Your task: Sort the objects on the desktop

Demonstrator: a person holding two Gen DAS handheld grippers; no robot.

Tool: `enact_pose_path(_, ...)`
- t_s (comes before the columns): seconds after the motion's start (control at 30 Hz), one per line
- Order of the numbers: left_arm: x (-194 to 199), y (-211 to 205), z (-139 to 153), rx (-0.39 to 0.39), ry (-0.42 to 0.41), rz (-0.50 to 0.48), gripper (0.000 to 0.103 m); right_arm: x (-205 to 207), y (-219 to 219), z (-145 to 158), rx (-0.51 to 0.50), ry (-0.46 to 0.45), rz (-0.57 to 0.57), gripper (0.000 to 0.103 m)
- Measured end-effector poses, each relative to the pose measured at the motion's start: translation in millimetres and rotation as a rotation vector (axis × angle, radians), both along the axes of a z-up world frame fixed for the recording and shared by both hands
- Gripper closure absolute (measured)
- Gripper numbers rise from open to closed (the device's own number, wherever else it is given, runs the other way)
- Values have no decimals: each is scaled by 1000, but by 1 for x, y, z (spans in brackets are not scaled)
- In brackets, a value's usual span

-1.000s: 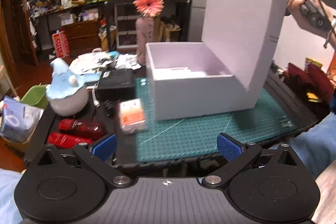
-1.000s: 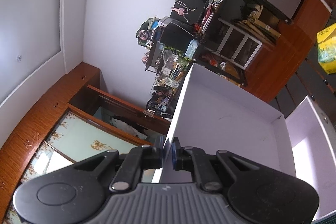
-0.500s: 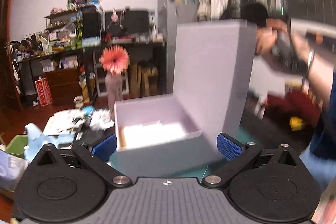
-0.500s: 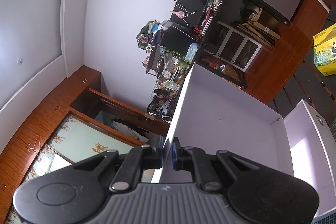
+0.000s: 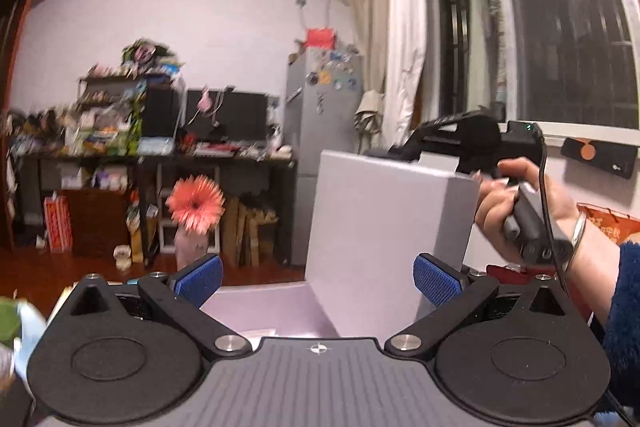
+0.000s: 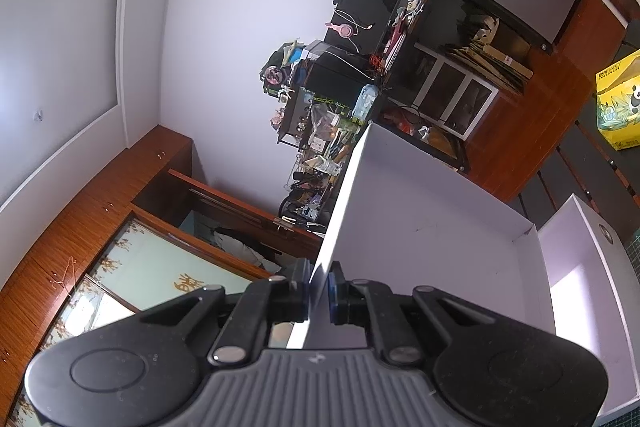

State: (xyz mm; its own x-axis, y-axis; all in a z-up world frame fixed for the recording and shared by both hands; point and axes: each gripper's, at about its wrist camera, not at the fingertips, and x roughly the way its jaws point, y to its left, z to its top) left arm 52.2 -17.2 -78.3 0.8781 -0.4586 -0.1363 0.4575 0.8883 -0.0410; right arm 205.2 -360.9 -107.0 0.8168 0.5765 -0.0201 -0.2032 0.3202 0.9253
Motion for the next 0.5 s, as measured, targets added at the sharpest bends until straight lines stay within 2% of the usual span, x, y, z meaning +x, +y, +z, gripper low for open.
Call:
enact_pose_path(0.37, 20, -30, 29, 144, -114, -113, 0, 1, -1, -2, 12, 0, -4, 95)
enact_pose_path(0.5, 22, -35, 29, 195, -114, -147, 0, 2, -1, -2, 7, 0, -3, 95)
